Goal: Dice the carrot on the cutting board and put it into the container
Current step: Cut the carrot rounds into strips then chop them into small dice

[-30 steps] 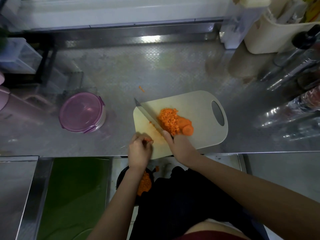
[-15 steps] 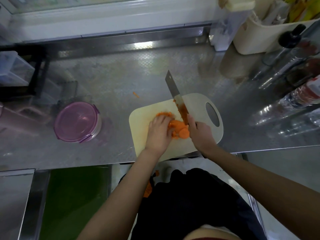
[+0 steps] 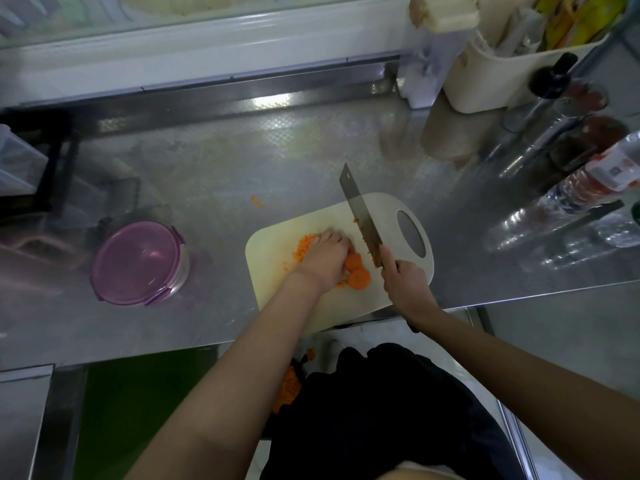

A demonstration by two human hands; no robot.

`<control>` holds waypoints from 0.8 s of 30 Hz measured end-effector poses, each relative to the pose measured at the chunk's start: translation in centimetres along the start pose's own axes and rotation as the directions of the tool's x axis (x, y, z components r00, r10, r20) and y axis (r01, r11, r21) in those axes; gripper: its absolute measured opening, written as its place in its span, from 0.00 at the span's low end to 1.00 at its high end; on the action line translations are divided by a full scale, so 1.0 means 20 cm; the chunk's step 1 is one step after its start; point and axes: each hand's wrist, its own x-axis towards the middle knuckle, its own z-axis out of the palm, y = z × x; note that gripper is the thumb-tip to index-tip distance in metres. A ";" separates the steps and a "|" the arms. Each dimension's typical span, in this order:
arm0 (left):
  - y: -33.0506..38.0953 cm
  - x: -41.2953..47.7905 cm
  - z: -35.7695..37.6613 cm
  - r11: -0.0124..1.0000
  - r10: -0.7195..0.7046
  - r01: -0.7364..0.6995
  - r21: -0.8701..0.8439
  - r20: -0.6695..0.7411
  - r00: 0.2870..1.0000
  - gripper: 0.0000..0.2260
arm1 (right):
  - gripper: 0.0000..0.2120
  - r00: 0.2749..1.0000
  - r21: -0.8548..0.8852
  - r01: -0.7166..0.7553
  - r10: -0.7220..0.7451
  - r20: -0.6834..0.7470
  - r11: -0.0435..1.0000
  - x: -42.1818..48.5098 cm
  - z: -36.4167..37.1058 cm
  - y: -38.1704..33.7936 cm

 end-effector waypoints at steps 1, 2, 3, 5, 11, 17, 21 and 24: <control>0.00 0.00 0.00 1.000 -0.004 0.004 -0.003 -0.005 1.000 0.19 | 0.28 1.000 -0.004 -0.002 0.002 0.002 1.000 0.00 0.00 0.00; 0.00 0.00 -0.01 1.000 -0.006 0.006 -0.014 -0.014 1.000 0.18 | 0.28 1.000 -0.005 -0.003 0.003 0.004 1.000 0.00 0.00 0.00; 0.00 -0.01 -0.01 0.999 -0.005 0.004 -0.034 -0.026 1.000 0.18 | 0.29 1.000 -0.006 -0.003 0.003 0.005 1.000 0.00 0.00 -0.01; -0.01 -0.02 0.00 0.996 0.004 -0.009 -0.088 -0.061 0.998 0.15 | 0.29 1.000 -0.005 0.004 -0.004 0.004 1.000 0.00 0.00 -0.01; -0.02 -0.12 -0.02 0.906 -0.132 0.002 -0.424 -0.278 0.952 0.07 | 0.28 0.999 0.029 0.018 -0.018 0.028 0.999 -0.02 0.01 -0.03; -0.14 -0.29 0.00 0.649 -0.577 0.023 -0.761 -0.472 0.666 0.08 | 0.27 0.981 0.041 0.036 -0.043 0.187 0.999 -0.05 0.05 -0.06; -0.19 -0.41 0.09 0.543 -0.731 0.099 -0.834 -0.411 0.545 0.06 | 0.25 0.935 0.076 0.049 -0.072 0.346 0.996 -0.09 0.14 -0.09; -0.20 -0.47 0.15 0.509 -0.771 0.177 -0.842 -0.355 0.529 0.07 | 0.26 0.893 0.023 0.079 -0.081 0.442 0.997 -0.12 0.22 -0.11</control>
